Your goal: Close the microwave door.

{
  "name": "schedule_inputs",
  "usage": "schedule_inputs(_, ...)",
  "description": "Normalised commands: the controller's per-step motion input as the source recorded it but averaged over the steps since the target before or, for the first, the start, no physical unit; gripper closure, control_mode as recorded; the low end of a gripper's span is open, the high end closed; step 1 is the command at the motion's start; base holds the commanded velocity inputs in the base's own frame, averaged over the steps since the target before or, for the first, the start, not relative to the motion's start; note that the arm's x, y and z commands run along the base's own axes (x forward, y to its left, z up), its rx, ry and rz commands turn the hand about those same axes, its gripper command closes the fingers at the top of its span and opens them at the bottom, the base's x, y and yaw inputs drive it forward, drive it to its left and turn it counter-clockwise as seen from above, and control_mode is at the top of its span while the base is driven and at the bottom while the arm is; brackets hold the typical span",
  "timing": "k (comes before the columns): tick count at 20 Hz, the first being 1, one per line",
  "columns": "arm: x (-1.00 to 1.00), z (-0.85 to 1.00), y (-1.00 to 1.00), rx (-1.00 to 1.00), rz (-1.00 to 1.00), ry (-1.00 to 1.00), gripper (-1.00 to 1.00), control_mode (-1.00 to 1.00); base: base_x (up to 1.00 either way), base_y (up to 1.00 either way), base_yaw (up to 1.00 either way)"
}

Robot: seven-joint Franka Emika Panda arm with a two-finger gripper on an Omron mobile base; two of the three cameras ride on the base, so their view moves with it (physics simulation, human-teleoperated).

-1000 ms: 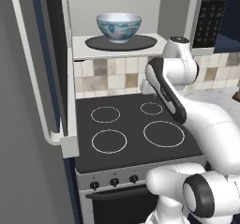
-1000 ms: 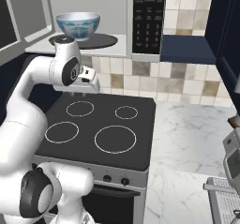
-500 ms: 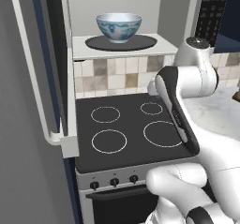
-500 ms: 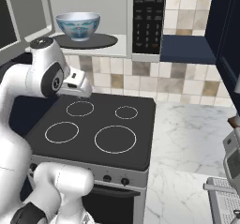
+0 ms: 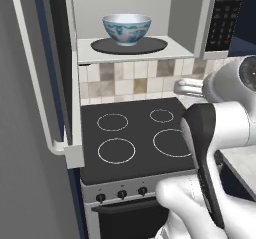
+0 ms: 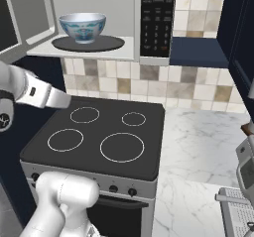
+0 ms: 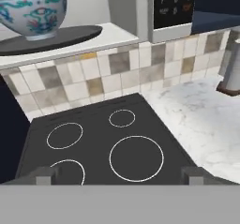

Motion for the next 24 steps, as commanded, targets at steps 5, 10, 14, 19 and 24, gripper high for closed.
schedule_inputs(5, -1.0, 0.66, 0.34, -0.04, -0.22, -0.45, -1.0, -1.0, 0.0, 0.0, 0.0)
schedule_inputs(10, -1.0, 0.45, 0.43, -0.14, -0.13, -0.44, -1.0, -1.0, 0.0, 0.0, 0.0)
schedule_inputs(14, -1.0, 0.38, 0.37, -0.18, -0.07, -0.4, -1.0, -1.0, 0.0, 0.0, 0.0)
schedule_inputs(19, -1.0, 0.06, 0.85, -0.25, -0.16, -0.14, -1.0, -1.0, 0.0, 0.0, 0.0)
schedule_inputs(24, -1.0, -0.02, 1.0, -0.17, -0.32, -0.05, -1.0, -1.0, 0.0, 0.0, 0.0)
